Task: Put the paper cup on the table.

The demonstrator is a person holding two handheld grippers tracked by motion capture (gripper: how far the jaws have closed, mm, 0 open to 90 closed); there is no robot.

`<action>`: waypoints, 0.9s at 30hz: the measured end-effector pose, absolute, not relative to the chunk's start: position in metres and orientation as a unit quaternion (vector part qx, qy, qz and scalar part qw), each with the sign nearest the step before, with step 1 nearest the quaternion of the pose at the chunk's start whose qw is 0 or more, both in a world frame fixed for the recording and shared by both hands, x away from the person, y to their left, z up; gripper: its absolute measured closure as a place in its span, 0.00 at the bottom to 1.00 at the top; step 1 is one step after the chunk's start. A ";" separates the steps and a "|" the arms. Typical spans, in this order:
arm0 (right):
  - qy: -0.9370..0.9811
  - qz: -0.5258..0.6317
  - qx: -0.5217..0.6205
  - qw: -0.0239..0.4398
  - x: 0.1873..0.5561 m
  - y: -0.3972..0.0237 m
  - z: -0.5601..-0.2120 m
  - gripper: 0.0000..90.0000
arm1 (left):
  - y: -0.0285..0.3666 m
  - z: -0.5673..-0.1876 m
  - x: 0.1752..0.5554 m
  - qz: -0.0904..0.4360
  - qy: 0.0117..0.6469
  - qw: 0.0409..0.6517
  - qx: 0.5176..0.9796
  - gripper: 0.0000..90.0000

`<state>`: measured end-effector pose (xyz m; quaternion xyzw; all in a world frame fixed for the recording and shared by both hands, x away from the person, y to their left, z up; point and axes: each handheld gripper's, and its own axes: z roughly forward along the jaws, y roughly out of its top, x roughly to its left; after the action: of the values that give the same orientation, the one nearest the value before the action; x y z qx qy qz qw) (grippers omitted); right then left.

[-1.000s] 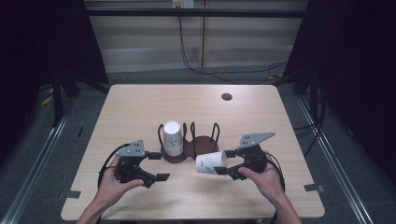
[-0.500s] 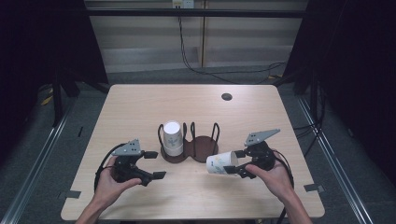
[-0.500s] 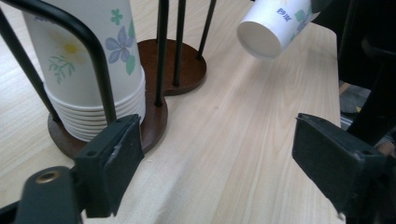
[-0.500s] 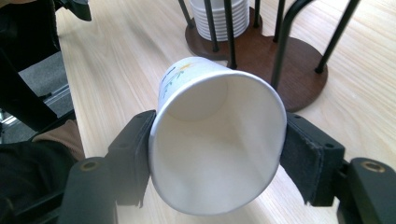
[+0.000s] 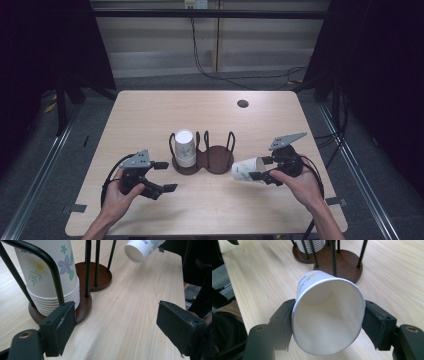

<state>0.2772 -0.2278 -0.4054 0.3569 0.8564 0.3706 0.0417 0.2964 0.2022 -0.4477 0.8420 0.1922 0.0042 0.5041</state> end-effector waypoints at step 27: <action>0.882 0.251 0.394 0.060 0.317 -0.229 -0.391 0.33 | 0.212 -0.450 0.298 0.035 0.199 0.489 0.849 0.18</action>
<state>0.3173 -0.2288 -0.3906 0.3940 0.8823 0.2505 0.0601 0.2983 0.2122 -0.4503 0.8485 0.1985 0.0345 0.4893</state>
